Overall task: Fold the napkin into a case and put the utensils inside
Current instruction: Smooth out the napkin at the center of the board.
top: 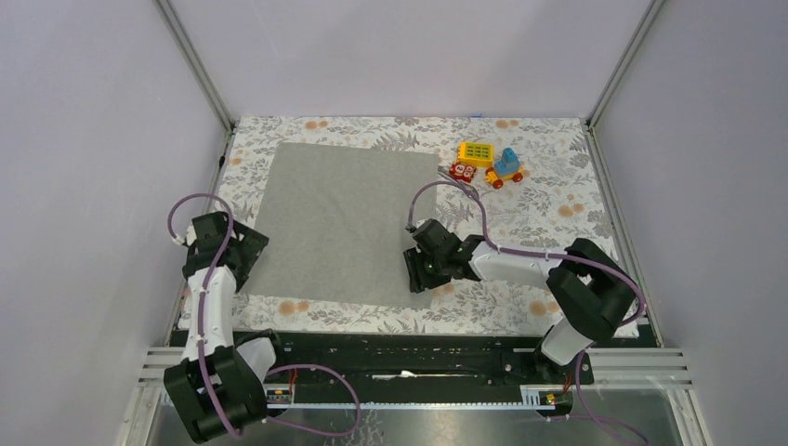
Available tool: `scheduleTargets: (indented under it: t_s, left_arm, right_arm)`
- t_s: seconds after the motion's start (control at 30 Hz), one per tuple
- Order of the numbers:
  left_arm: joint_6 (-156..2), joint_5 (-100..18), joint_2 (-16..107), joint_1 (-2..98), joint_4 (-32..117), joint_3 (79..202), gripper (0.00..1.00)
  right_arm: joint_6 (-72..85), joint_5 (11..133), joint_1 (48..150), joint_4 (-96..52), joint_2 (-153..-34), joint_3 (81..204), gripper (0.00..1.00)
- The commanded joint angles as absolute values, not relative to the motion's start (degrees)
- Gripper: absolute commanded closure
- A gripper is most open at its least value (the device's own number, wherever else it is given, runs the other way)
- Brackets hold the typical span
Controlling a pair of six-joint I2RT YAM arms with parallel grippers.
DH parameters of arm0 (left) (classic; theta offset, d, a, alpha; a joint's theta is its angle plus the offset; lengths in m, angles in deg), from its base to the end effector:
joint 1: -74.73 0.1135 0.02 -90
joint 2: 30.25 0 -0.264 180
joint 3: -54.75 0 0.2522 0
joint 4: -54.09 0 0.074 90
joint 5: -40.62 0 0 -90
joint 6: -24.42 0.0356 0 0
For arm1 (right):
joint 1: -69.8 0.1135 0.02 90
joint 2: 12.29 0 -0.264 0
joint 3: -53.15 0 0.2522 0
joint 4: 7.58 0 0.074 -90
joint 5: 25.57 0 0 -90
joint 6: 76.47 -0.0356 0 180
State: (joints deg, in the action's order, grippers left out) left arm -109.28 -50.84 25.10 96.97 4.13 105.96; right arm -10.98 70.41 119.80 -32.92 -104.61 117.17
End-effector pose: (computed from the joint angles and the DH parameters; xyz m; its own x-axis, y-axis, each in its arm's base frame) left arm 0.1715 0.0711 0.2237 -0.2711 -0.8570 -0.4382 -0.8016 0.4531 -0.3902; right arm 0.2013 0.2457 0.1696 -0.8035 -0.3157 -0.5046 -0.5146 0.7946 0.3223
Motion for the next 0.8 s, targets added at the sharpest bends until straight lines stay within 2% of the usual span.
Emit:
scheduleTargets:
  t_s: [0.0,0.13,0.27,0.47,0.6,0.77]
  left_arm:
    - [-106.42,-48.95,25.55,92.81,7.68,107.49,0.01]
    - [-106.22,-48.73,26.51,87.18,11.21,107.37,0.01]
    - [-107.14,-47.54,29.89,81.08,15.20,109.47,0.01]
    - [-109.90,-43.61,38.19,75.28,20.60,114.85,0.01]
    - [-110.96,-44.57,40.48,73.26,18.45,118.11,0.01]
    - [-108.74,-50.05,37.44,73.30,11.24,117.42,0.01]
  right_arm:
    - [-15.26,64.87,120.10,-30.24,-101.87,112.44,0.50]
    - [-18.11,63.17,120.13,-29.41,-99.01,107.67,0.50]
    - [-21.57,67.29,120.24,-28.79,-96.24,103.39,0.50]
    - [-23.35,67.42,120.66,-32.12,-90.96,103.73,0.47]
    - [-20.31,66.44,120.68,-35.45,-90.35,109.12,0.38]
    - [-10.69,65.10,120.67,-39.88,-92.28,115.41,0.22]
